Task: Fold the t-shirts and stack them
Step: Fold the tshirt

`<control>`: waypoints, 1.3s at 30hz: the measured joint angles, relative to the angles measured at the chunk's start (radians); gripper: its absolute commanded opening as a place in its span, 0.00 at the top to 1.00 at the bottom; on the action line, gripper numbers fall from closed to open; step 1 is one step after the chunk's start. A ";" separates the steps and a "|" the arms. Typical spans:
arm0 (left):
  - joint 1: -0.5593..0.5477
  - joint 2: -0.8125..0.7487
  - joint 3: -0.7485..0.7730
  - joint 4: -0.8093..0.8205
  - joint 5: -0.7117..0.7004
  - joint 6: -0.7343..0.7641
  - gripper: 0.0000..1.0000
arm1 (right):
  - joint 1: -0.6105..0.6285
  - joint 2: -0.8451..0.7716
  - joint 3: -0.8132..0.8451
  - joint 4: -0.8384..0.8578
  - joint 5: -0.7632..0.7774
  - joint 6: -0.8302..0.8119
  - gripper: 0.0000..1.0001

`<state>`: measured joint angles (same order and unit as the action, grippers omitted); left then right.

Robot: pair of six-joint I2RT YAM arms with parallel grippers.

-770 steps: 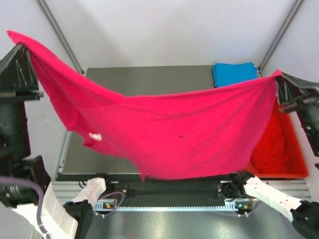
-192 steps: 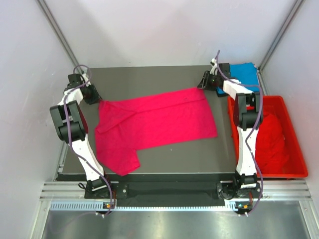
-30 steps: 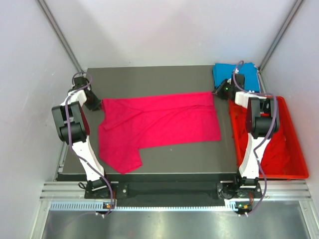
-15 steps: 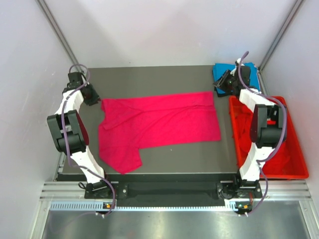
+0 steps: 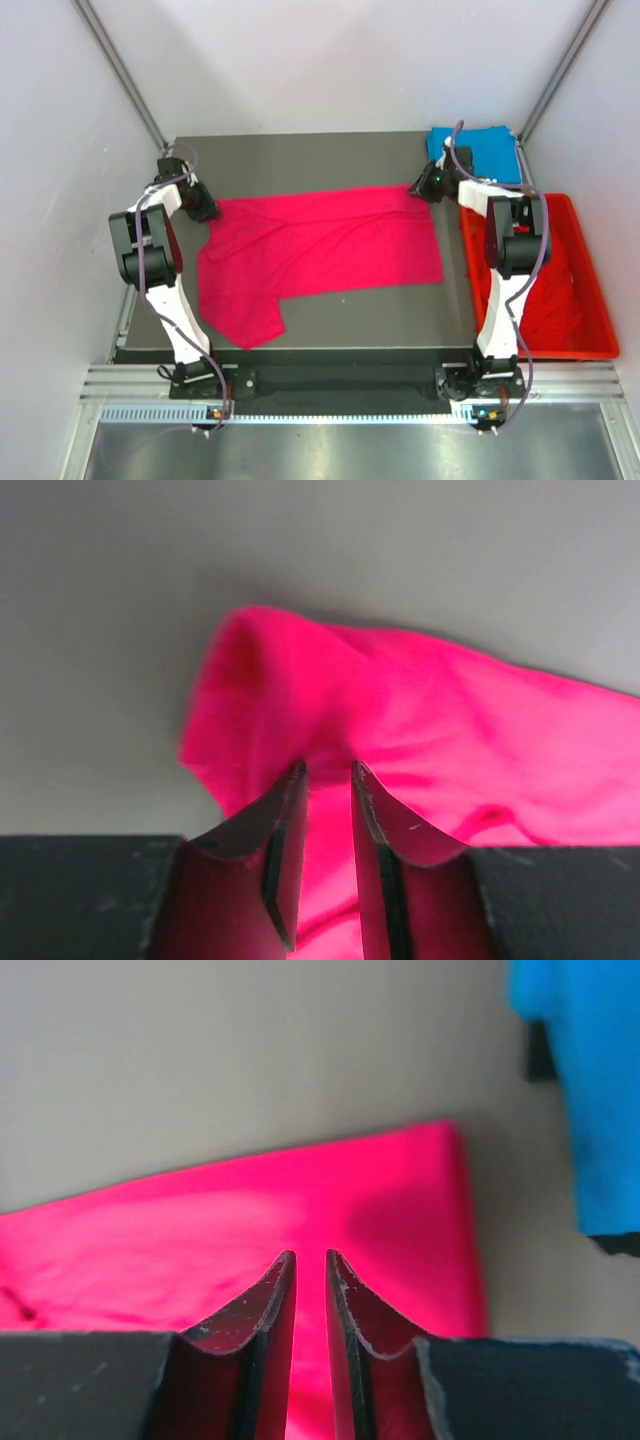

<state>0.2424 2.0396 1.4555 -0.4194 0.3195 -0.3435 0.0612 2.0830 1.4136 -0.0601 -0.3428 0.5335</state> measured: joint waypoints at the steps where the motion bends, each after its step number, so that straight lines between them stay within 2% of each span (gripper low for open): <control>1: 0.001 0.021 0.003 -0.011 -0.023 -0.003 0.72 | -0.003 0.022 0.003 -0.010 0.010 0.000 0.81; 9: 0.001 0.011 0.000 -0.016 -0.148 -0.047 0.72 | -0.016 0.056 0.043 -0.056 0.081 0.008 0.82; 15: 0.001 0.006 0.024 -0.061 -0.193 -0.039 0.66 | -0.012 0.055 0.047 -0.061 0.091 0.001 0.81; 18: 0.008 0.003 0.045 -0.106 -0.212 -0.018 0.61 | -0.004 0.046 0.047 -0.071 0.095 -0.008 0.76; 22: 0.013 -0.035 0.046 -0.159 -0.216 0.008 0.60 | 0.006 0.006 0.047 -0.118 0.106 -0.018 0.71; 25: -0.002 -0.106 0.026 -0.179 -0.211 0.042 0.61 | 0.024 -0.047 0.046 -0.139 0.113 -0.020 0.63; 30: -0.131 -0.308 -0.123 -0.154 -0.182 0.126 0.59 | 0.093 -0.203 -0.039 -0.126 0.115 -0.021 0.53; 31: -0.180 -0.352 -0.160 -0.149 -0.178 0.144 0.59 | 0.111 -0.237 -0.069 -0.116 0.114 -0.020 0.46; 33: -0.266 -0.408 -0.217 -0.125 -0.177 0.181 0.58 | 0.143 -0.297 -0.127 -0.101 0.107 -0.012 0.38; 36: -0.370 -0.434 -0.270 -0.098 -0.152 0.240 0.55 | 0.190 -0.369 -0.223 -0.068 0.095 -0.004 0.33; 39: -0.379 -0.419 -0.299 -0.082 -0.176 0.291 0.53 | 0.215 -0.405 -0.304 -0.035 0.082 0.009 0.32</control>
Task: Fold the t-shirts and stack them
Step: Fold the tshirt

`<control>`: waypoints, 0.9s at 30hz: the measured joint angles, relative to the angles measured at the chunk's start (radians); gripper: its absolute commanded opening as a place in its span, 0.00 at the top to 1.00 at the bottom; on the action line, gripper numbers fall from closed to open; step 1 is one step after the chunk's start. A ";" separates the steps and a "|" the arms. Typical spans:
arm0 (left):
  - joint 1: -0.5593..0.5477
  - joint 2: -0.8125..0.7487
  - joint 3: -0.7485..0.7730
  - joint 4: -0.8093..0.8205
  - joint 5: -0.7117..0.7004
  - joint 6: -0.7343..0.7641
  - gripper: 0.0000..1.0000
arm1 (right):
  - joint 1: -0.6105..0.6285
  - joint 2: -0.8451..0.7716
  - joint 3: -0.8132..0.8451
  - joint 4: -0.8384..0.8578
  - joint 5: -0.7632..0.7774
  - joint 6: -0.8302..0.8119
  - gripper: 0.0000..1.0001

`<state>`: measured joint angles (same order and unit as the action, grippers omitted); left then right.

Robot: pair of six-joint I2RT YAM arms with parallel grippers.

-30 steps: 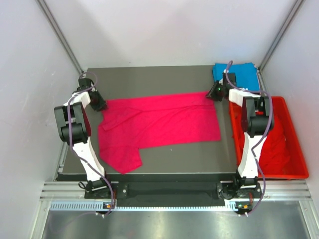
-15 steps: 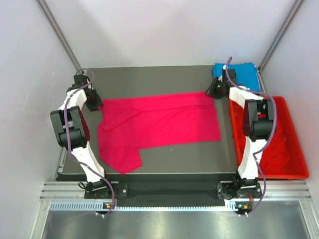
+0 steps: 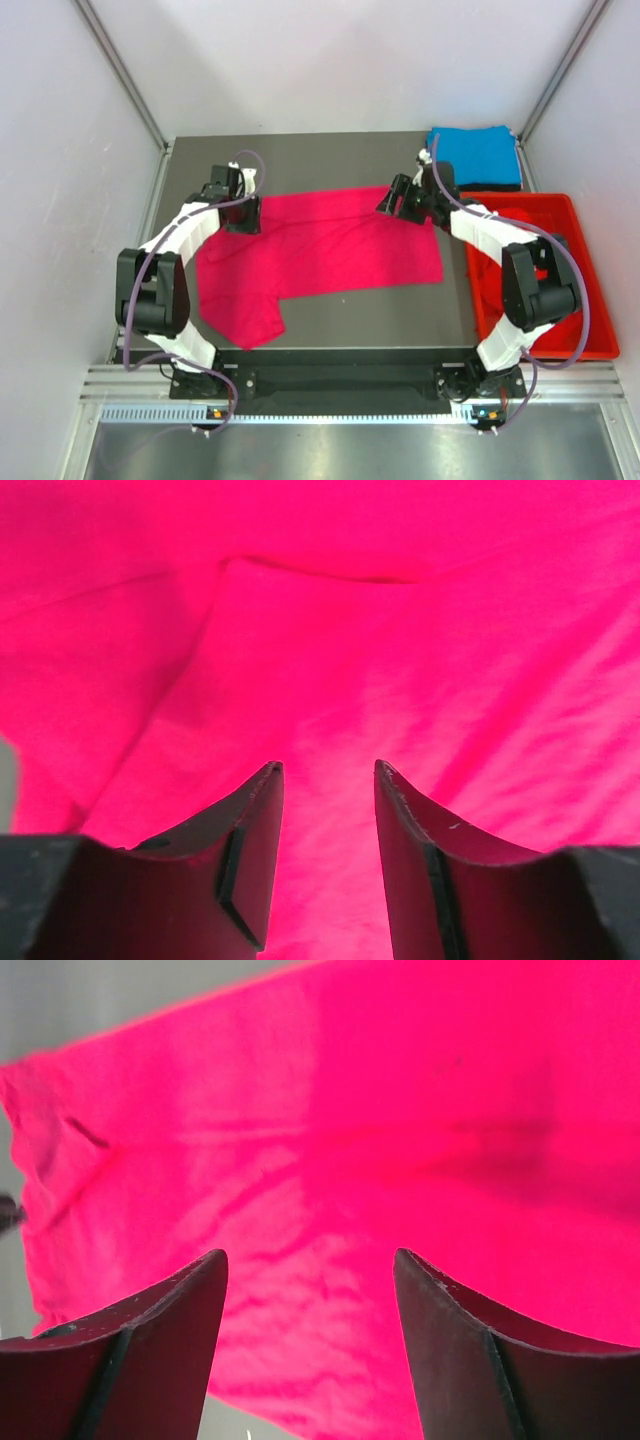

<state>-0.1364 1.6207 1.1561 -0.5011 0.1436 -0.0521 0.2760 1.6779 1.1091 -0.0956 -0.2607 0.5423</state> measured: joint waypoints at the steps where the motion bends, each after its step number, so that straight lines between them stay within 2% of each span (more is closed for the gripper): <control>1: 0.003 0.011 -0.001 0.000 -0.015 0.011 0.53 | 0.004 -0.009 -0.024 0.006 -0.004 0.003 0.32; 9: 0.010 0.114 0.003 0.025 -0.138 0.100 0.50 | 0.014 -0.033 -0.100 0.066 -0.022 0.029 0.31; 13: 0.011 0.139 0.067 0.018 -0.146 0.113 0.48 | 0.021 -0.033 -0.099 0.084 -0.027 0.028 0.31; 21: 0.056 0.265 0.298 -0.017 0.012 0.111 0.50 | 0.024 -0.033 -0.099 0.084 -0.033 0.021 0.30; 27: 0.097 0.377 0.376 -0.065 0.092 0.111 0.50 | 0.024 -0.033 -0.099 0.083 -0.033 0.015 0.30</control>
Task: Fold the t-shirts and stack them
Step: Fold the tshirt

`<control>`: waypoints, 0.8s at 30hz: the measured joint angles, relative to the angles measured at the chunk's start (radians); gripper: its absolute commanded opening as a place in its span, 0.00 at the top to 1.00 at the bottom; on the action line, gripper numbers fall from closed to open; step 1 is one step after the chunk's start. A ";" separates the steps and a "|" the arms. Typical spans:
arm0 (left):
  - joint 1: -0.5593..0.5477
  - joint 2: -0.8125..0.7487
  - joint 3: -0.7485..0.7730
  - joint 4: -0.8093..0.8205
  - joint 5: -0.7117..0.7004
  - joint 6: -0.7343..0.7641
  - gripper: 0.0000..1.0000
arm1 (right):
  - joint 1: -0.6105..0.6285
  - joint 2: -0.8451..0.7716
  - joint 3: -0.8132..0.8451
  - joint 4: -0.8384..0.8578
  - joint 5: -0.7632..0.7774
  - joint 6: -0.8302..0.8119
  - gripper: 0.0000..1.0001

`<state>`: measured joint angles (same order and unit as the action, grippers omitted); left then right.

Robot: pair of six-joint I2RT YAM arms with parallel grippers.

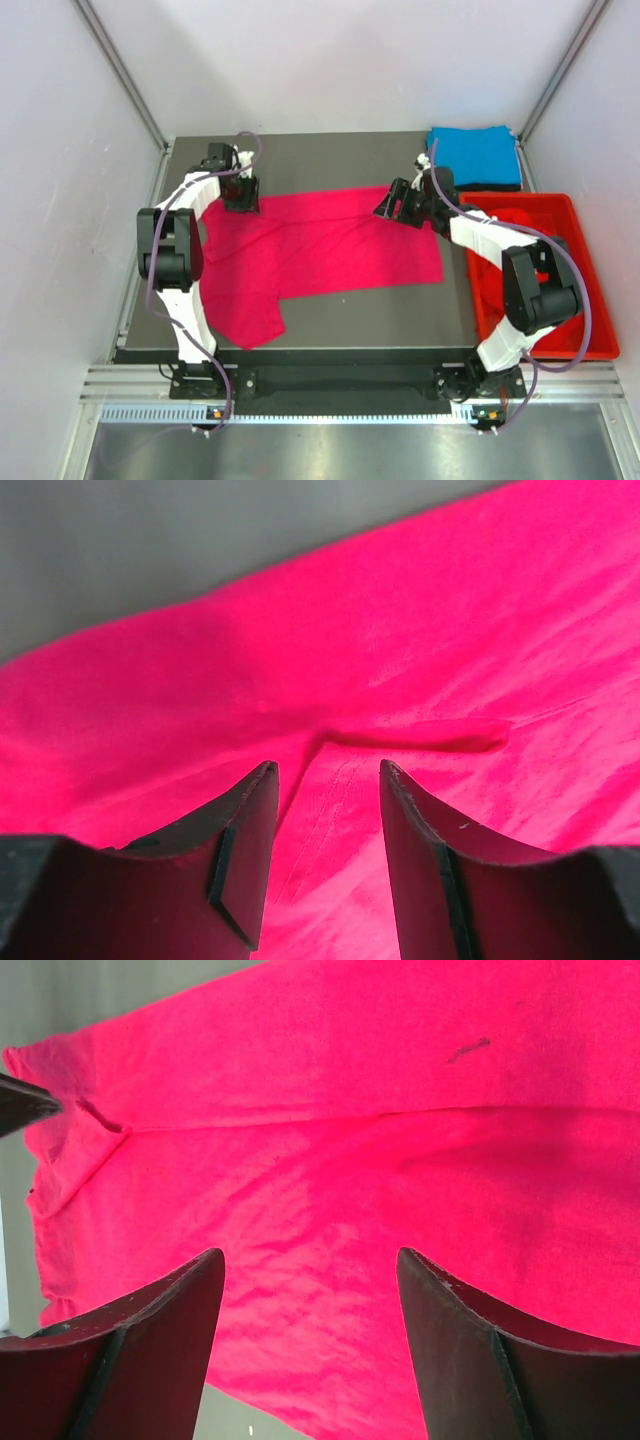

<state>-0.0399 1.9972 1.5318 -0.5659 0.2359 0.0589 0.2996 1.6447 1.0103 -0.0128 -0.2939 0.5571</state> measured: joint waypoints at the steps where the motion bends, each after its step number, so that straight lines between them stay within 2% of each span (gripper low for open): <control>1: 0.001 0.011 0.004 -0.008 0.006 0.000 0.50 | 0.000 0.000 0.000 -0.001 0.000 0.000 0.30; 16: -0.002 0.063 0.013 -0.041 0.067 0.004 0.55 | 0.000 -0.002 0.005 -0.002 0.000 -0.005 0.30; 19: -0.002 0.063 0.013 -0.040 0.073 0.000 0.60 | 0.000 -0.006 0.005 -0.002 0.000 -0.005 0.30; 22: -0.002 0.063 0.013 -0.040 0.081 -0.004 0.73 | 0.000 -0.011 0.005 -0.002 0.000 -0.006 0.30; 23: -0.002 0.063 0.013 -0.040 0.083 -0.006 0.84 | 0.000 -0.013 0.005 -0.002 0.000 -0.006 0.30; 24: -0.002 0.063 0.013 -0.040 0.085 -0.007 0.89 | 0.000 -0.014 0.005 -0.002 0.000 -0.006 0.30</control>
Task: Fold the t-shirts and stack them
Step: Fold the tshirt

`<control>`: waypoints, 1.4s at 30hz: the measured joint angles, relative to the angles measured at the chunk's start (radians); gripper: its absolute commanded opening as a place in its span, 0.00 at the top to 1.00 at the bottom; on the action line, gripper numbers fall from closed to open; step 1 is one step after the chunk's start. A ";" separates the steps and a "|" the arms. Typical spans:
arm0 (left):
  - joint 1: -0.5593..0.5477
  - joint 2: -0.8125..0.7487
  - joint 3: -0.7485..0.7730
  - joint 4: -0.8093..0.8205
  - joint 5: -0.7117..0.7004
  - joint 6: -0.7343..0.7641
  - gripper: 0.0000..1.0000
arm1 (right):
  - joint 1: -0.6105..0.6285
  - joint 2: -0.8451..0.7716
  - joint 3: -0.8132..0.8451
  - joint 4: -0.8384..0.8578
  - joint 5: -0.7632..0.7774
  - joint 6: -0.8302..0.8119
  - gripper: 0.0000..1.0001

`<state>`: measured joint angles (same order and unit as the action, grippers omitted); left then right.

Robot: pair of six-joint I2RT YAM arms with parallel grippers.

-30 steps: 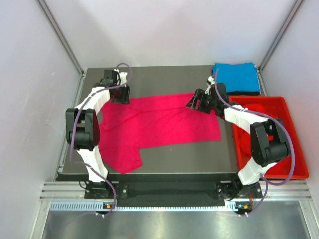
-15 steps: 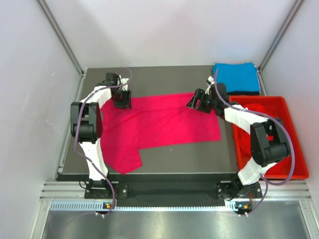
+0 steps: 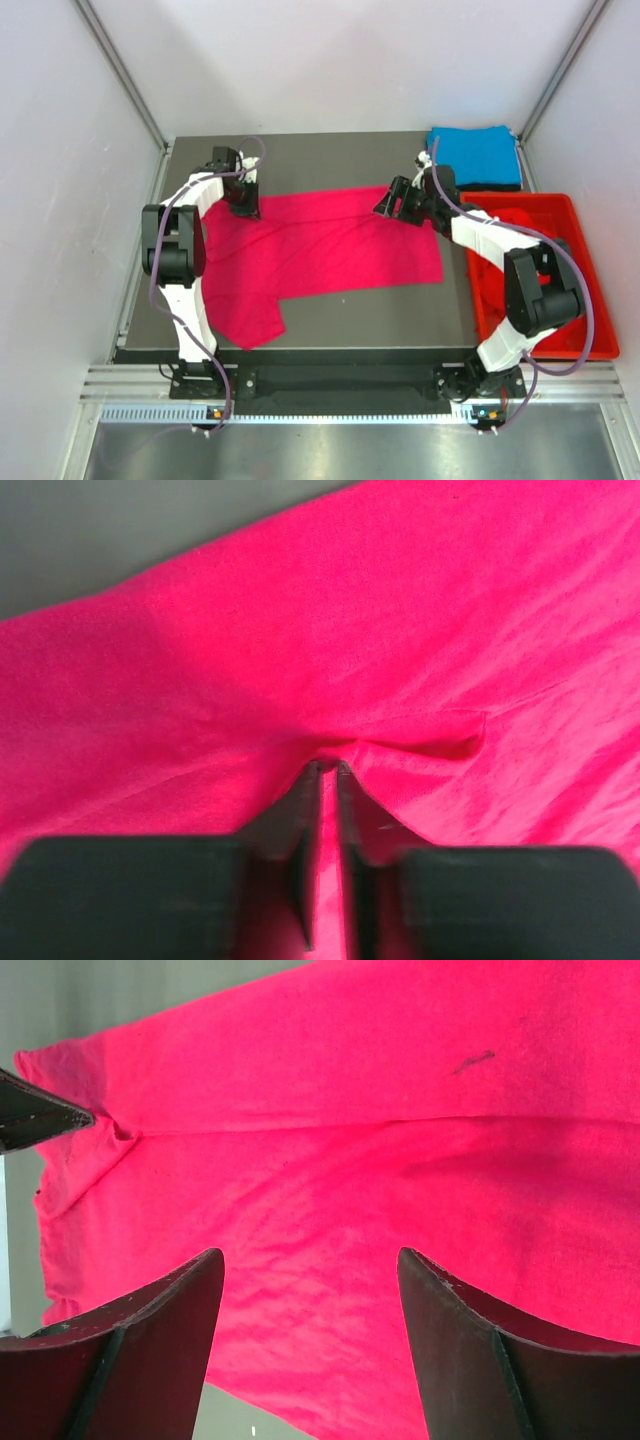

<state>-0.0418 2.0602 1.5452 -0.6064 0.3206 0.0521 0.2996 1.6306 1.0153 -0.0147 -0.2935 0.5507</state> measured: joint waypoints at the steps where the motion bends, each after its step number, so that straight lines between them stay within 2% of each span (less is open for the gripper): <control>1: 0.000 0.000 -0.001 0.000 0.001 -0.002 0.93 | 0.000 -0.001 0.000 0.000 0.000 0.000 0.29; 3: 0.000 0.000 -0.004 0.000 0.004 -0.003 1.00 | 0.000 -0.005 0.000 0.000 0.000 0.000 0.29; 9: -0.003 -0.037 -0.077 0.011 0.020 -0.025 1.00 | 0.000 -0.019 0.000 0.000 0.000 0.000 0.29; 17: -0.026 -0.172 -0.203 0.013 0.039 -0.071 1.00 | 0.000 -0.041 -0.008 -0.002 0.000 0.000 0.29; 19: -0.030 -0.201 -0.220 0.014 0.034 -0.076 0.87 | 0.000 -0.045 -0.010 -0.001 0.000 0.000 0.29; 20: -0.030 -0.209 -0.224 0.017 0.025 -0.078 0.73 | 0.000 -0.047 -0.010 0.000 0.000 0.000 0.29; 21: -0.030 -0.214 -0.224 0.022 0.014 -0.077 0.66 | 0.000 -0.048 -0.013 0.001 0.000 0.000 0.29; 23: -0.024 -0.215 -0.224 0.038 0.000 -0.090 0.60 | 0.000 -0.053 -0.021 0.000 0.000 0.000 0.29; 27: -0.004 -0.197 -0.193 0.049 -0.011 -0.096 0.58 | 0.000 -0.055 -0.027 -0.002 0.001 -0.006 0.29; 33: 0.009 -0.086 -0.040 0.060 -0.013 -0.083 0.56 | -0.002 -0.055 -0.026 -0.015 0.001 -0.024 0.29; 42: 0.009 0.000 -0.023 0.053 0.019 -0.047 0.57 | -0.006 -0.055 -0.018 -0.033 0.000 -0.035 0.29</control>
<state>-0.0326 2.0605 1.5227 -0.5529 0.3401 0.0048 0.2935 1.5753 0.9970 -0.0475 -0.2932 0.5159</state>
